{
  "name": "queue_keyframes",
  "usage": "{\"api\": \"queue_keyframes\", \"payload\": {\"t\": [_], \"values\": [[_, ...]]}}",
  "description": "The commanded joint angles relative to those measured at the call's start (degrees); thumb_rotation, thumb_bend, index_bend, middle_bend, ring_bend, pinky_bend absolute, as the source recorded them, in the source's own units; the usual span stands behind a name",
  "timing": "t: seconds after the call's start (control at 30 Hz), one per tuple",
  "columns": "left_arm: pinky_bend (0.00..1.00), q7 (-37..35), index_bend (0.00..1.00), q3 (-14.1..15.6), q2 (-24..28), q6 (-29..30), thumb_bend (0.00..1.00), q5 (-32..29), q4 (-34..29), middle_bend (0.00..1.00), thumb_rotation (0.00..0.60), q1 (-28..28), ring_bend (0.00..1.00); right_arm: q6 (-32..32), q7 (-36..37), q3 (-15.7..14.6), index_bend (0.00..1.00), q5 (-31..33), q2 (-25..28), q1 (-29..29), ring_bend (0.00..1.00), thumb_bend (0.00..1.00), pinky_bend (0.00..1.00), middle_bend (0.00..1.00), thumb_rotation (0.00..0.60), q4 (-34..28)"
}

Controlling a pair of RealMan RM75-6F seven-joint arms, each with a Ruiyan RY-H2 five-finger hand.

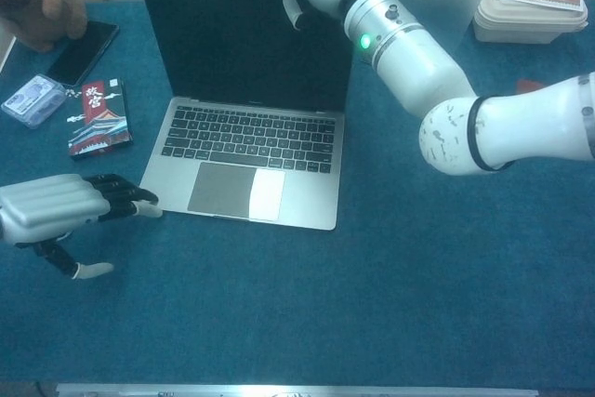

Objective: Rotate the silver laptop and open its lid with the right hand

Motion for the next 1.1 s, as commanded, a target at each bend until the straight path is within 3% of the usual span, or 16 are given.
{"api": "queue_keyframes", "payload": {"t": [0.03,0.2,0.37,0.5,0.67,0.87,1.1], "values": [[0.00,0.5,0.08,-0.6,1.7,2.0,0.32,-0.5,-1.3,0.03,0.356,0.6,0.00,1.2,2.6,0.0,0.00,-2.2,2.0,-0.9,0.00,0.53,0.03,0.11,0.510,-4.0],[0.00,0.0,0.08,-1.4,5.4,7.0,0.32,-1.6,-3.0,0.03,0.356,2.8,0.00,3.7,4.5,-0.5,0.00,-4.0,5.6,-3.4,0.00,0.53,0.03,0.11,0.509,-9.6],[0.00,-3.2,0.08,-2.7,8.0,13.5,0.32,-3.5,-2.4,0.03,0.370,6.2,0.00,7.8,5.1,-3.4,0.00,-5.9,11.1,-8.3,0.00,0.53,0.03,0.11,0.510,-16.4],[0.00,-6.2,0.08,-4.3,8.4,19.4,0.32,-5.3,-0.7,0.03,0.510,9.7,0.00,11.9,6.4,-6.4,0.00,-7.7,15.9,-13.5,0.00,0.53,0.03,0.11,0.511,-22.1],[0.00,-7.8,0.08,-6.3,6.9,26.4,0.32,-6.8,2.1,0.04,0.588,13.8,0.00,15.8,7.8,-10.6,0.00,-10.7,21.1,-19.1,0.00,0.53,0.03,0.11,0.511,-27.4],[0.00,-9.2,0.08,-8.2,4.8,33.0,0.32,-8.7,4.0,0.04,0.593,18.5,0.00,21.9,10.8,-15.4,0.00,-15.1,24.9,-26.7,0.00,0.53,0.03,0.11,0.512,-30.4],[0.00,-10.6,0.08,-9.4,2.9,38.0,0.32,-9.8,5.2,0.05,0.595,22.8,0.00,26.4,14.8,-19.8,0.00,-18.9,25.9,-33.9,0.00,0.53,0.03,0.11,0.509,-30.2]]}}
